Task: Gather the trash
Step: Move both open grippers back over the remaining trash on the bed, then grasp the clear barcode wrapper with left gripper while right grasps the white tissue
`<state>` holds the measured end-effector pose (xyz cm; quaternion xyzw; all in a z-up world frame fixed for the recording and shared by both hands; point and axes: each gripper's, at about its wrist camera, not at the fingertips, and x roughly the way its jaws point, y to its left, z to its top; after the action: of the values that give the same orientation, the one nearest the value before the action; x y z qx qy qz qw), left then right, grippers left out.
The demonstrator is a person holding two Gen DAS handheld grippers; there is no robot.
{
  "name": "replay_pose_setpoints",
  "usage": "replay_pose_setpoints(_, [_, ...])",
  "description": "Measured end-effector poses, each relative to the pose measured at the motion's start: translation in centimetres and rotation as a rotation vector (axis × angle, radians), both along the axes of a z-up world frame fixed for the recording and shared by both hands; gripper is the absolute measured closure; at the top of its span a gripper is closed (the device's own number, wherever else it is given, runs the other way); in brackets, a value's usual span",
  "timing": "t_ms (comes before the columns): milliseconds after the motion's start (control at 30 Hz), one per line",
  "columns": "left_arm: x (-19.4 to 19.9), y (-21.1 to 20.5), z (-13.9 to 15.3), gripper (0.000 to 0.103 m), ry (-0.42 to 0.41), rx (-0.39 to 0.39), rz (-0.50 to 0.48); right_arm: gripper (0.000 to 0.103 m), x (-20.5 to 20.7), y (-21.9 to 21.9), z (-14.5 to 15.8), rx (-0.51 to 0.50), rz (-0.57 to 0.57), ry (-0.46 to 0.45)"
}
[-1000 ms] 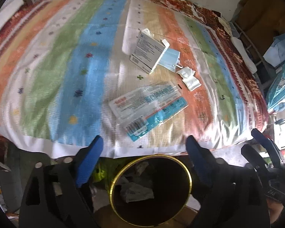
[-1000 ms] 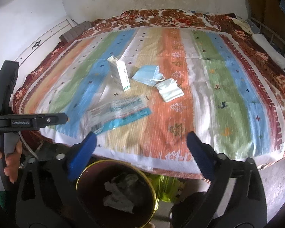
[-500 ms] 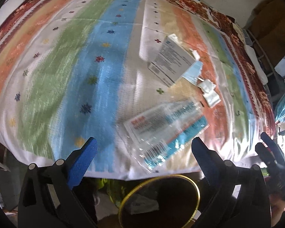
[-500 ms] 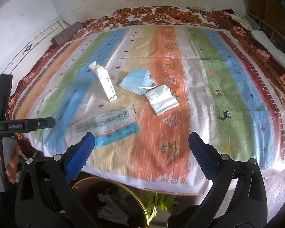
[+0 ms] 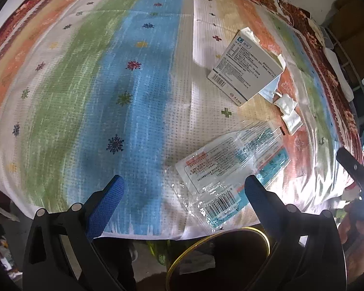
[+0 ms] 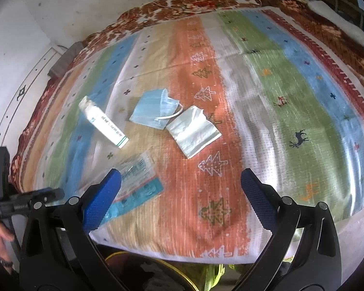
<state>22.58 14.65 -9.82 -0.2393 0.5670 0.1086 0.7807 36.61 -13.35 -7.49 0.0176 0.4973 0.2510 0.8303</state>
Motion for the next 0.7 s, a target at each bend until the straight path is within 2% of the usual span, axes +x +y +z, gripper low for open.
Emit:
replay_pose_setpoints(200, [0.3,0.3,-1.0,0.006,0.019,-0.012,-0.002,0.013,2.5,0.7,-2.1,0.018,-0.046,0.044])
replay_pose_setpoints(367, [0.8,0.9,-1.9,0.006,0.033,-0.005,-0.002,0.022,4.2,1.4,-3.6,0.009,-0.062,0.072])
replay_pose_setpoints(467, [1.2,1.2,-2.7,0.007,0.046,-0.049,0.005,0.025,5.2,1.7,-4.6,-0.006,-0.072,0.086])
replay_pose_setpoints(700, [1.7,0.9,-4.3,0.012,0.062,-0.082,-0.032,0.037,6.6,2.3,-7.4,0.005,-0.087,0.147])
